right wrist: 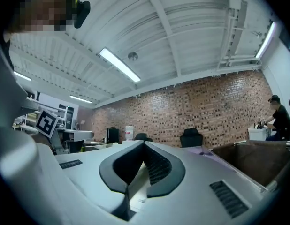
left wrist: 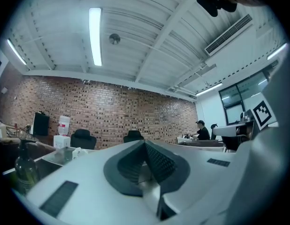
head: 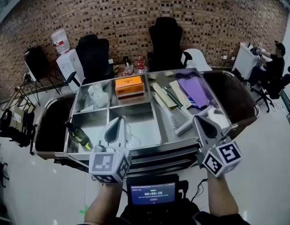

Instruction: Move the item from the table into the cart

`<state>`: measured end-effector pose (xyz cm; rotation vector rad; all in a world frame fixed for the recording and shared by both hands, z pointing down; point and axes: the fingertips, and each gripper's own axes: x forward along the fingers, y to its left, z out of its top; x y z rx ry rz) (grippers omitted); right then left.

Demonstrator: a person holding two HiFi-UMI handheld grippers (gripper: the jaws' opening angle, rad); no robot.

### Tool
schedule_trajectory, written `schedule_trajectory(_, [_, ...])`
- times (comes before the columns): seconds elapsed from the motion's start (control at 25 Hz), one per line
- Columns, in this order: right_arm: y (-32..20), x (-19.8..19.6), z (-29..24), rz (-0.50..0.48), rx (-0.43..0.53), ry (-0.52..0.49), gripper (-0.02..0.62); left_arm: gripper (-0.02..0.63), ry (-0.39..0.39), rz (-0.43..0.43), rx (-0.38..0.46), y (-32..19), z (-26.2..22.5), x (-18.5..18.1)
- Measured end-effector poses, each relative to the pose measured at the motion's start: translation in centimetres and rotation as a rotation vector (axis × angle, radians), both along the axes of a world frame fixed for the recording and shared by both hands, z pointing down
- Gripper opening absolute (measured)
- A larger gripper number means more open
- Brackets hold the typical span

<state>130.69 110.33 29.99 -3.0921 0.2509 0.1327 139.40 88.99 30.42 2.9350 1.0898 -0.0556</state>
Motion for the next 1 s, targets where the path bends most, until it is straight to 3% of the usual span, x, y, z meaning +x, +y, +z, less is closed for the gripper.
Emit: schedule_trajectory(1.0, [0.1,-0.4,2.0,-0.006,-0.004,-0.019,0.014,0.0,-0.03,0.059,0.063,0.0,3.6,-1.4])
